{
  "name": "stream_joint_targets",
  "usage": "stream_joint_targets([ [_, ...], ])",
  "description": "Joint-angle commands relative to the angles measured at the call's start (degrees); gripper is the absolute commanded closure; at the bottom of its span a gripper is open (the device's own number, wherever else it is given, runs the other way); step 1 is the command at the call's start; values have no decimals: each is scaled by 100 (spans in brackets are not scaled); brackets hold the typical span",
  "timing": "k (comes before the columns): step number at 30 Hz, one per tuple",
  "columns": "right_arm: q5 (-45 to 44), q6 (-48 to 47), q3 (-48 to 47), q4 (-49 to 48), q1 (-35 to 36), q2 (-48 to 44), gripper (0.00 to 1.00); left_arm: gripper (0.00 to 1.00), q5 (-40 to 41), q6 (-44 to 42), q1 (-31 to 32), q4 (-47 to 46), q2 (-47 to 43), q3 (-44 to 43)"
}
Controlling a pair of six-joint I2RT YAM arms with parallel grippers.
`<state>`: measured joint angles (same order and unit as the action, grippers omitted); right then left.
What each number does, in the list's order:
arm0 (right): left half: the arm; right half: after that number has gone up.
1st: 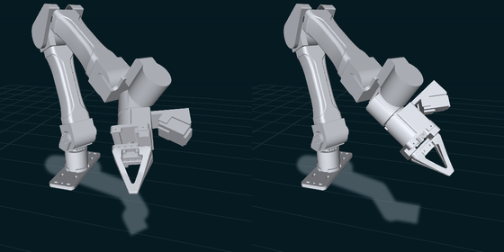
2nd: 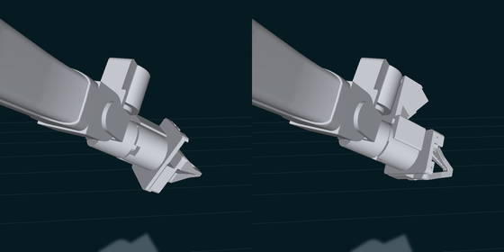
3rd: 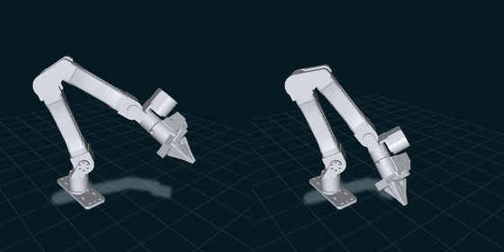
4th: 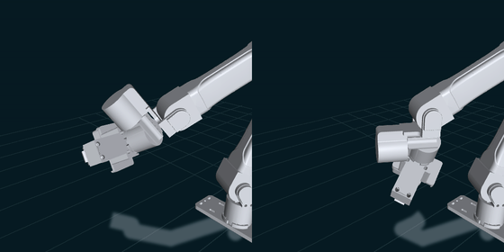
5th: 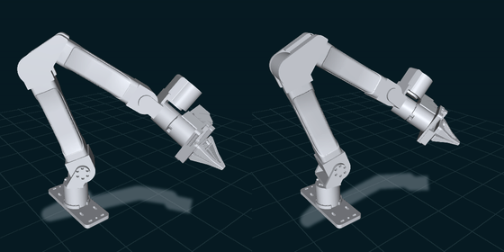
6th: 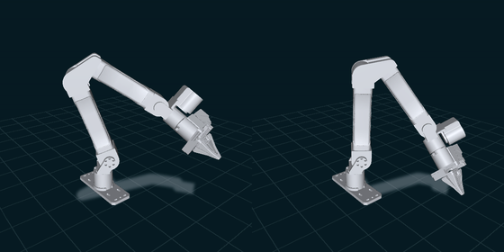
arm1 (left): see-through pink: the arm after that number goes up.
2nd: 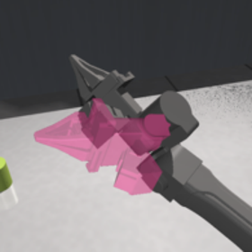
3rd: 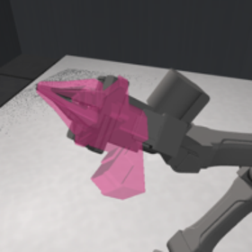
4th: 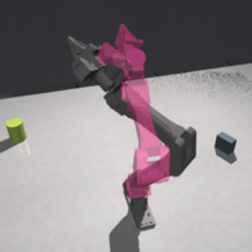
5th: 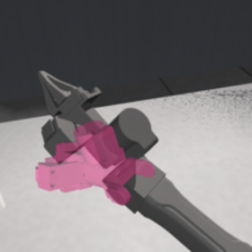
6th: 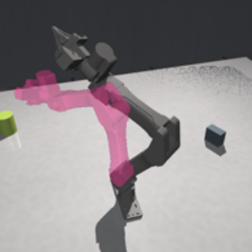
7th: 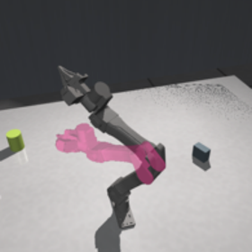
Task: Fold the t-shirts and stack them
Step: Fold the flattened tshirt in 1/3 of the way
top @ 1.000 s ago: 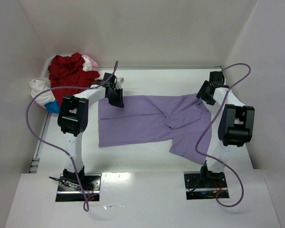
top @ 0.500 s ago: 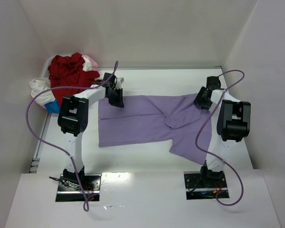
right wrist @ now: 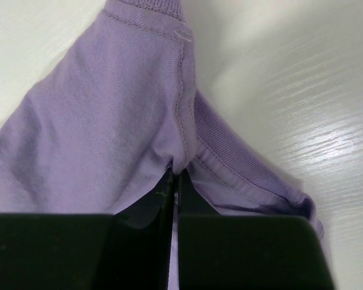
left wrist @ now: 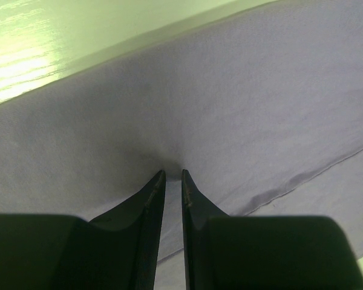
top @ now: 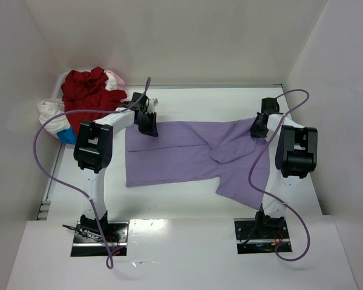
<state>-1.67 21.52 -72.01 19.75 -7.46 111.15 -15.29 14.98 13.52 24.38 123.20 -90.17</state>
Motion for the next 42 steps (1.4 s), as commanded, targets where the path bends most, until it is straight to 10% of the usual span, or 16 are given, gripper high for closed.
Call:
stream_joint_targets([
  [1,-693,-78,-121,82,26,-58,98,75,61,-136,54,181,398,70],
  [23,-906,-24,-15,425,-431,-507,94,74,167,-136,54,339,451,18],
  [27,-327,-77,-15,302,-431,-507,82,67,-87,-319,54,400,328,-36],
  [32,17,-271,-313,302,-229,-805,36,49,-290,-496,54,506,-67,-36],
  [42,571,-271,-920,29,342,-605,35,41,772,267,-7,454,-867,552],
])
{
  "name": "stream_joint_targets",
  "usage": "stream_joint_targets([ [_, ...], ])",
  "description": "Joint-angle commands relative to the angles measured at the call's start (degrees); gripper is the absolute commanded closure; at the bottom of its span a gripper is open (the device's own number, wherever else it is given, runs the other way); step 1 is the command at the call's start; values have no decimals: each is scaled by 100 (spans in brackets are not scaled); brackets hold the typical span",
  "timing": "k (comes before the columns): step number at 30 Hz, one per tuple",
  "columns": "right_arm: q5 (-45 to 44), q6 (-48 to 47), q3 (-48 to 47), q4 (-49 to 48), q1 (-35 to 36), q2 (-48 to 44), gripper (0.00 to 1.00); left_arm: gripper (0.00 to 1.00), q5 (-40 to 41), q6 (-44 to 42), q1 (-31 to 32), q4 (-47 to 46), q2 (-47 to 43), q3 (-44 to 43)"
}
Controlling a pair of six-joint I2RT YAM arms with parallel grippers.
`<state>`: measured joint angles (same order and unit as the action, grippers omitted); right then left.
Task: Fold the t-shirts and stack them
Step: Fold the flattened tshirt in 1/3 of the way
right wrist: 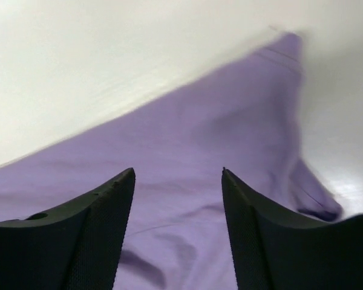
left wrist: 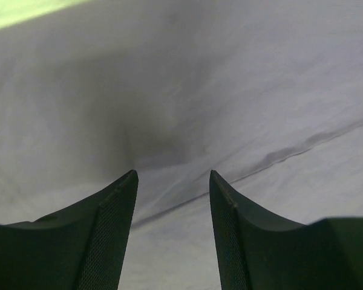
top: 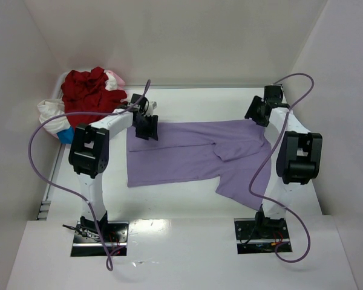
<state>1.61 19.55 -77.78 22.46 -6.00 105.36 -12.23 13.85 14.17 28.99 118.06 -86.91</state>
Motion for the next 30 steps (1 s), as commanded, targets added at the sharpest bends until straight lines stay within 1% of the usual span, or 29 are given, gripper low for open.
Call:
stream_joint_targets([
  [1,244,-74,-396,-242,257,167,38,41,554,495,-73,-8,-354,297],
  [2,244,-74,-466,-294,388,265,41,41,555,592,-134,-86,-354,367],
  [3,244,-74,-466,-295,450,370,49,42,685,723,-134,-139,-354,473],
  [4,191,-74,-545,-295,511,580,53,42,765,794,-134,-209,-354,474],
  [6,191,-74,-616,-295,634,792,62,47,827,909,-134,-271,-354,535],
  [7,139,-74,-685,-295,635,889,71,49,897,909,-134,-324,-354,535],
  [9,138,-74,-748,-225,696,1144,79,57,950,962,-134,-324,-276,439],
  [10,77,-74,-809,-224,697,1205,84,66,950,962,-134,-324,-223,369],
  [12,77,-74,-862,-163,697,1320,88,74,1003,1014,-186,-272,-30,132],
  [14,-54,-74,-915,-110,749,1391,90,83,1003,1015,-187,-271,103,0],
  [15,-55,-74,-967,-58,749,1460,90,91,1003,1015,-187,-219,234,-71],
  [16,-107,-74,-1037,-5,749,1531,90,93,1003,1015,-187,-219,305,-219],
  [17,-160,-126,-1038,-5,749,1531,91,93,1055,1015,-187,-158,366,-290],
  [19,-161,-127,-1177,74,749,1697,91,97,1109,1015,-187,-96,551,-422],
  [27,-397,-127,-1810,364,749,2278,91,97,1293,936,-433,159,1148,-1248],
  [30,-398,-127,-2065,365,749,2479,91,97,1346,796,-503,299,1429,-1757],
])
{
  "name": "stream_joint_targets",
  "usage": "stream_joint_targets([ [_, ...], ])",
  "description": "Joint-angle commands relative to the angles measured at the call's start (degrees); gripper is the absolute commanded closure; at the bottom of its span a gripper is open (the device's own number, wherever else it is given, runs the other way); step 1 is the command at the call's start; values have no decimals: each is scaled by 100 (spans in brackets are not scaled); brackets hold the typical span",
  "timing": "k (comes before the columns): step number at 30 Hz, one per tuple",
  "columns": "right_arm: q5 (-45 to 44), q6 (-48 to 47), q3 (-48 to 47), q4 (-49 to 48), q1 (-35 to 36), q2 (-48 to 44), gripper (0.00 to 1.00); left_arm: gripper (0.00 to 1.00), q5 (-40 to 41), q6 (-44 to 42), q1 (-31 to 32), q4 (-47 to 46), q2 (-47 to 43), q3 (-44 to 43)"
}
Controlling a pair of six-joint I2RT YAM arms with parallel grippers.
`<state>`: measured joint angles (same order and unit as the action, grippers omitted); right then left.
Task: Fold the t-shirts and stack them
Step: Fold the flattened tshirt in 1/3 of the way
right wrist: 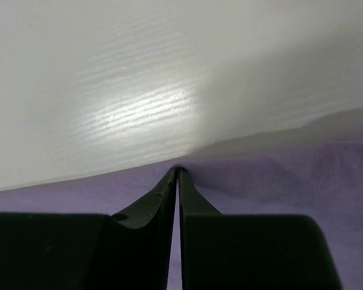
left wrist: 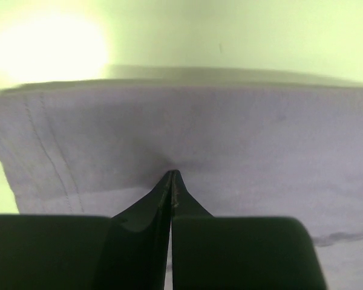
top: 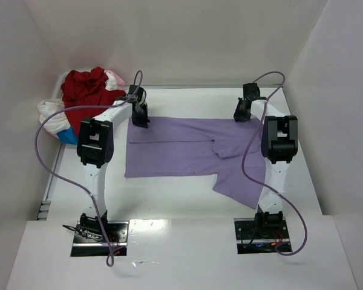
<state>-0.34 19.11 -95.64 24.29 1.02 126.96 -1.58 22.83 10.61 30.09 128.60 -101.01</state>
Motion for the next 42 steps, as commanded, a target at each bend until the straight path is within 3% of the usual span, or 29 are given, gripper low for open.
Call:
stream_joint_targets([
  [1,-264,-31,-411,181,48,321,91,97,282,-182,-147,191,446,-480],
  [11,-168,-31,-1809,532,48,1077,92,95,396,-542,-261,533,1132,-1911],
  [15,-220,-31,-2125,673,48,946,92,89,55,-665,-261,438,915,-2011],
  [17,-273,-31,-1986,595,48,481,91,85,53,-666,-261,323,712,-1941],
  [23,-212,-31,-1230,260,48,-968,87,59,0,-842,-261,209,-158,-1571],
  [28,-212,-31,-168,119,48,-1638,87,56,-123,-894,-261,94,-572,-956],
  [29,-212,-31,-18,119,48,-1691,91,56,-123,-842,-261,94,-572,-877],
  [34,-265,-31,1028,-3,48,-1797,94,71,-123,-622,-261,-152,-687,-174],
  [35,-265,-31,1142,-82,48,-1797,95,82,-123,-570,-261,-204,-687,-86],
  [37,-318,-31,1380,-161,48,-1745,96,91,-52,-508,-209,-205,-617,46],
  [42,-370,-31,1381,-162,48,-1473,96,98,62,-455,-156,-266,-397,99],
])
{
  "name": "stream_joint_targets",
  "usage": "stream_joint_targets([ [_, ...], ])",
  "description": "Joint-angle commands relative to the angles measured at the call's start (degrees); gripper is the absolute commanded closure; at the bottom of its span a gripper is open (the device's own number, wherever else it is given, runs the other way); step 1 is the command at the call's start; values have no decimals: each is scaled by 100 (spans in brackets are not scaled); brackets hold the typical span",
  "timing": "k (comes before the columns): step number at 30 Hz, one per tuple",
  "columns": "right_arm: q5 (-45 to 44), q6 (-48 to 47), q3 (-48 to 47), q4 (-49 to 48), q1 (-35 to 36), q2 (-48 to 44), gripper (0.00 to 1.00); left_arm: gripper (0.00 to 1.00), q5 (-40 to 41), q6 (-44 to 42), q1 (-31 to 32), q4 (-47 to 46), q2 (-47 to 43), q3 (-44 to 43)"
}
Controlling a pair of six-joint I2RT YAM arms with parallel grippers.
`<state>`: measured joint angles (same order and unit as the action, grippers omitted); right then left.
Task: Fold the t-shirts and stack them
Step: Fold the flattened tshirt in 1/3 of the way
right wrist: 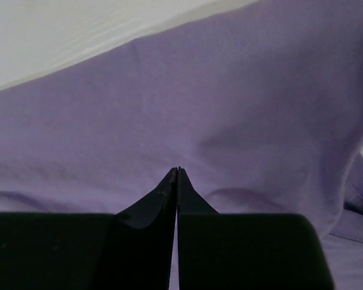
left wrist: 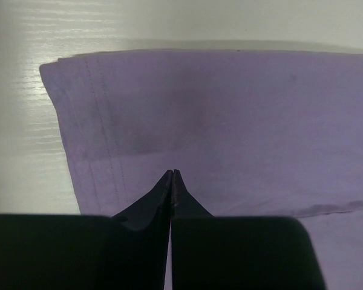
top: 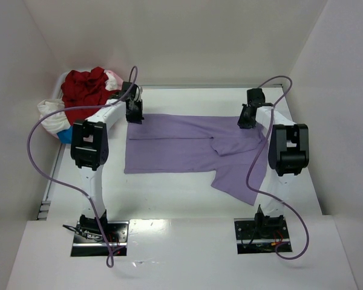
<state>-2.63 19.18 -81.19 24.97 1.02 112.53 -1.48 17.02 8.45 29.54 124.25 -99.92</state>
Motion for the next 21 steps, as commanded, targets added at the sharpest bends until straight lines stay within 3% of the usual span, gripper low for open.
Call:
stream_joint_targets([
  [1,-141,-37,-64,-230,48,-29,96,98,103,127,60,-212,38,-10],
  [11,-255,-37,-310,-177,48,541,96,98,209,127,61,-212,495,-116],
  [21,-317,-90,-977,-10,48,1121,96,98,262,127,61,104,1127,-818],
])
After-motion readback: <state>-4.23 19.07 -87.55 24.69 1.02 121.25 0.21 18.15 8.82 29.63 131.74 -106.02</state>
